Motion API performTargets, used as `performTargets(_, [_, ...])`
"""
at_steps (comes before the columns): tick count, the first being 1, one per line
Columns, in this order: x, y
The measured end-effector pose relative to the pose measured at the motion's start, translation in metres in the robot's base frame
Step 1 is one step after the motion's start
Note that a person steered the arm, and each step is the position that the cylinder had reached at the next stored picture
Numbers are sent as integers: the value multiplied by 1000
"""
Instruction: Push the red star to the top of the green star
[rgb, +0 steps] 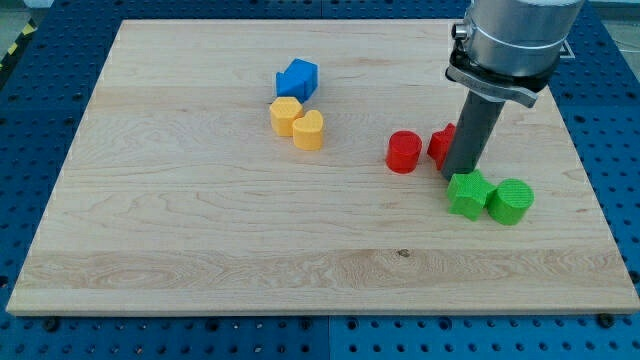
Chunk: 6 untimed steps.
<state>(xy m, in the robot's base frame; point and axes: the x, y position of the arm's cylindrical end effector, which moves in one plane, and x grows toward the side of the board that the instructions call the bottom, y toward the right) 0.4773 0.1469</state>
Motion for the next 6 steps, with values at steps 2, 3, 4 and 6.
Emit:
performTargets(2, [-1, -37])
performTargets(3, [-10, -49])
performTargets(4, [-12, -59])
performTargets(6, [-22, -19])
